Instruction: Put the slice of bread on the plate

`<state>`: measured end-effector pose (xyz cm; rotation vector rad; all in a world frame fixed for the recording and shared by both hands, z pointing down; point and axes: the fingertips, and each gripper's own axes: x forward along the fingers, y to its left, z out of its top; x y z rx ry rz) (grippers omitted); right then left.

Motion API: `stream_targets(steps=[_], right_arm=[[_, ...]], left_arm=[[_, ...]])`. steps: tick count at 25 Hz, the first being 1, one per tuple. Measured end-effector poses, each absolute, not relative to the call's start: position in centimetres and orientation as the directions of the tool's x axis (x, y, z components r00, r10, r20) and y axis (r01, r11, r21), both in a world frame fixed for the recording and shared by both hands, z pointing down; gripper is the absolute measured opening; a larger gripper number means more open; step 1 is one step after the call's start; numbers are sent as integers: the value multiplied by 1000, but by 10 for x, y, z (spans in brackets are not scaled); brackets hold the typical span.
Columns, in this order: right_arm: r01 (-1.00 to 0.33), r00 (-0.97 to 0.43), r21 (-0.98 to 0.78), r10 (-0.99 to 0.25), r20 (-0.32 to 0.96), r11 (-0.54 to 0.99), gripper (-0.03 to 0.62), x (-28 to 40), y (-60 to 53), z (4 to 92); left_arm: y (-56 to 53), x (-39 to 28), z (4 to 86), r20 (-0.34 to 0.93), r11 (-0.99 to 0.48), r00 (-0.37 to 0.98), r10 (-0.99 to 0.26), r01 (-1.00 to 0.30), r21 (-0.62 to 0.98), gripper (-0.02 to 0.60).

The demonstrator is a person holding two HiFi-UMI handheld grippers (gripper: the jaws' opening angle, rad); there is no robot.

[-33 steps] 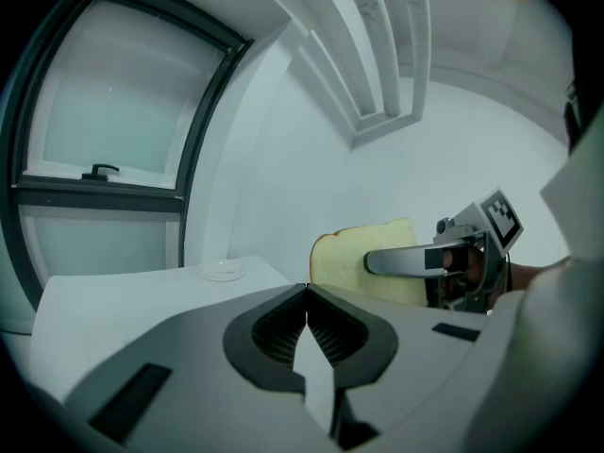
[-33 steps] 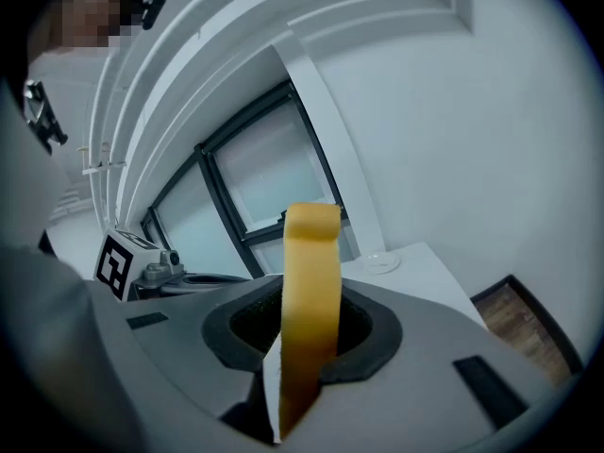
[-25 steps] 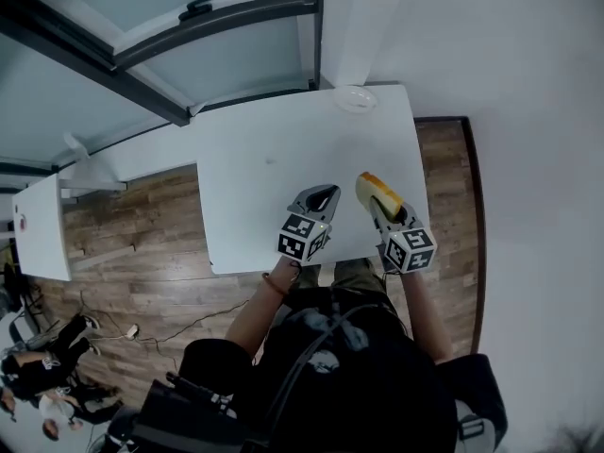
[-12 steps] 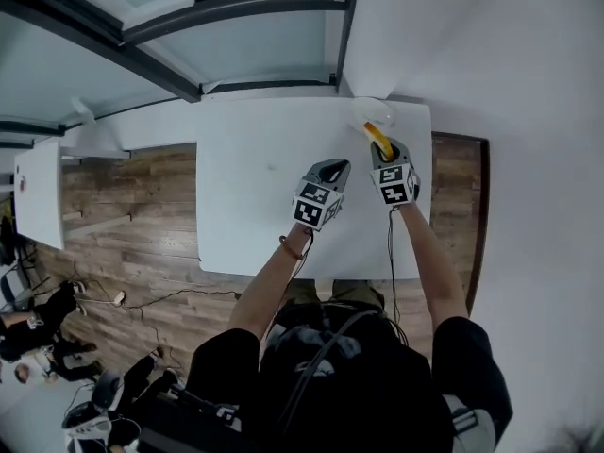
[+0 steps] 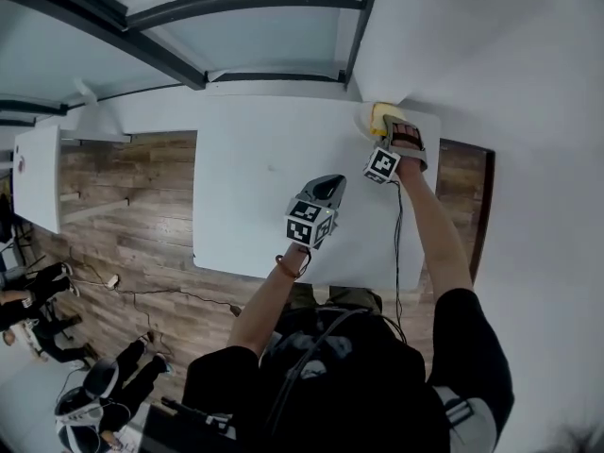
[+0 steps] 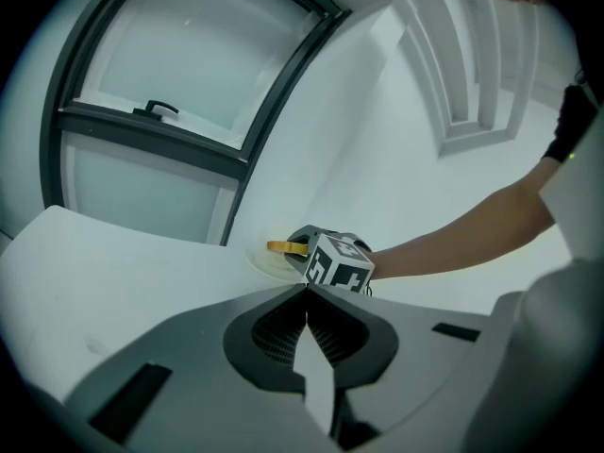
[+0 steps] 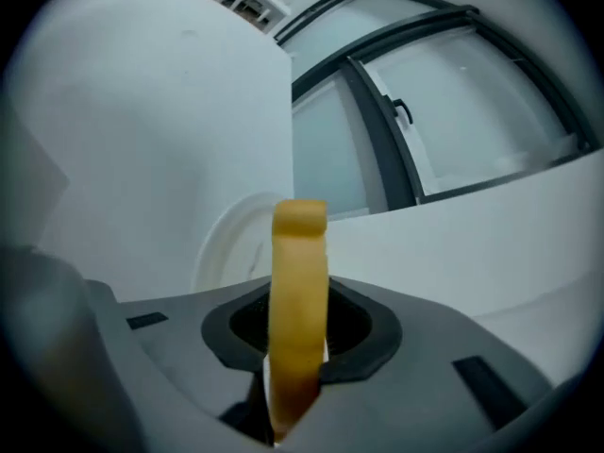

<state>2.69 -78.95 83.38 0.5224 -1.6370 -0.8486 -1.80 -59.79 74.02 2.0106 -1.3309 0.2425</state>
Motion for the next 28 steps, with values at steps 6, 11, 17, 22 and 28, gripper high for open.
stream_targets(steps=[6,11,17,22,28], right_arm=[[-9,-246,581,-565,787,814,131,24,-775,864],[-45,-250,325,-325,912,945,282,22,-758,864],[-173,-281,225,-267,922,959,337,40,-743,849],[-479,-434,161,-392,812,863,115,59,-704,799],[-738,-509,36,-590,627,674,21,97,-635,705]], left_arm=[[-586,-19,747,521,-225,467,-715,-859,460,6],[-587,-19,744,511,-242,487,-708,-847,473,6],[-587,-18,734,519,-270,495,-697,-851,450,6],[-581,-28,719,500,-280,490,-714,-855,437,6],[-560,-29,683,478,-325,489,-730,-863,387,6]])
